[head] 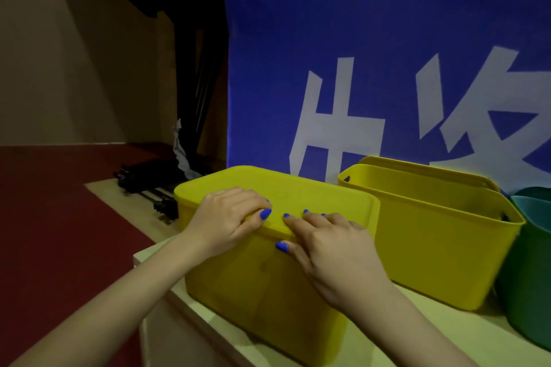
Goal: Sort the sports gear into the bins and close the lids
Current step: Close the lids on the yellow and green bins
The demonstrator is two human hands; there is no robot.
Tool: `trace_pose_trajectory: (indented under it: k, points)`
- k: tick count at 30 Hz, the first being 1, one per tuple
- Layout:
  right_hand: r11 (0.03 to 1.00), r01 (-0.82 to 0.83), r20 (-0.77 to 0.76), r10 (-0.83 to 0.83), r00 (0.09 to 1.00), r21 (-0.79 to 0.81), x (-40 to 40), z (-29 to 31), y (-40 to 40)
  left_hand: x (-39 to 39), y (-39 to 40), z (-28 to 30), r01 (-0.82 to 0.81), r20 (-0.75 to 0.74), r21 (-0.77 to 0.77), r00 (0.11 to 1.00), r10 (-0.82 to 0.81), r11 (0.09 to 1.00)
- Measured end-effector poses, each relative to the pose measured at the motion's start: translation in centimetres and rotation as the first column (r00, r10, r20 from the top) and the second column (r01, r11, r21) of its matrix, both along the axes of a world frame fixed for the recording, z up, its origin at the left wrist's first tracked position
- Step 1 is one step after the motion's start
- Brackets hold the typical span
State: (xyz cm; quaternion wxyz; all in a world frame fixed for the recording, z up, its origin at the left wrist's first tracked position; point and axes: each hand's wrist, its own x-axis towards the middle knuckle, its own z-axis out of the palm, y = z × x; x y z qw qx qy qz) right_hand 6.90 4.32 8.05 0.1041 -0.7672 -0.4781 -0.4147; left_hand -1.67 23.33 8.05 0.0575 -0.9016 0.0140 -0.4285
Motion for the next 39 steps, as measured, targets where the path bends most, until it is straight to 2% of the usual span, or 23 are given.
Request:
trace_pose_trajectory:
  k: [3, 5, 7, 9, 11, 12, 13, 14, 20, 25, 27, 30, 33, 39]
  points:
    - [0.998, 0.039, -0.021, -0.038, 0.999, 0.04, 0.6, 0.0, 2.0, 0.9, 1.6, -0.6, -0.016, 0.165, -0.013, 0.986, 0.017, 1.0]
    - [0.998, 0.054, -0.039, -0.052, 0.998, 0.043, 0.9, -0.1, 3.6, 1.5, 2.1, -1.6, -0.09, 0.301, -0.046, 0.949, 0.1, 0.995]
    - [0.997, 0.068, -0.055, -0.066, 0.996, 0.033, 1.3, -0.2, 5.3, 2.3, 1.9, -3.3, -0.133, 0.376, -0.239, 0.901, 0.218, 0.962]
    - [0.996, 0.083, -0.059, -0.082, 0.995, 0.022, 1.9, -0.2, 7.2, 3.6, 1.3, -4.9, -0.072, 0.363, -0.553, 0.876, 0.318, 0.83]
    - [0.995, 0.101, -0.045, -0.1, 0.994, 0.027, 2.6, -0.2, 9.2, 5.4, 0.8, -6.0, 0.038, 0.291, -0.796, 0.9, 0.326, 0.605]
    - [0.994, 0.107, -0.041, -0.106, 0.994, 0.027, 2.9, -0.2, 10.2, 6.4, 0.8, -6.5, 0.081, 0.266, -0.858, 0.915, 0.304, 0.508]
    - [0.994, 0.11, -0.045, -0.109, 0.993, 0.023, 3.3, -0.1, 11.2, 7.4, 0.8, -6.9, 0.101, 0.254, -0.887, 0.922, 0.292, 0.451]
    - [0.994, 0.111, -0.043, -0.11, 0.993, 0.021, 3.7, -0.1, 12.1, 8.2, 0.9, -7.4, 0.106, 0.251, -0.895, 0.922, 0.294, 0.433]
    - [0.997, 0.072, -0.097, -0.072, 0.993, -0.011, 6.4, 0.2, 16.6, 11.8, 3.4, -11.3, 0.08, 0.246, -0.878, 0.921, 0.301, 0.472]
    - [0.998, -0.018, -0.183, 0.008, 0.983, -0.054, 9.6, 0.5, 18.2, 14.3, 5.4, -13.8, 0.093, 0.191, -0.914, 0.958, 0.215, 0.396]
    - [0.996, 0.014, -0.235, -0.034, 0.971, -0.088, 11.1, 0.7, 19.1, 15.0, 6.5, -14.5, 0.071, 0.114, -0.928, 0.989, 0.097, 0.365]
    - [0.993, 0.061, -0.251, -0.086, 0.964, -0.103, 13.7, 1.1, 20.2, 15.4, 7.9, -15.2, -0.065, -0.081, -0.955, 0.996, -0.043, 0.289]
    - [0.987, 0.104, -0.261, -0.133, 0.956, -0.125, 16.1, 1.4, 20.0, 15.3, 7.7, -15.5, -0.127, -0.178, -0.922, 0.978, -0.109, 0.365]
    - [0.962, 0.16, -0.363, -0.234, 0.902, -0.223, 20.6, 2.4, 18.4, 14.6, 7.1, -15.6, -0.203, -0.256, -0.874, 0.965, -0.063, 0.441]
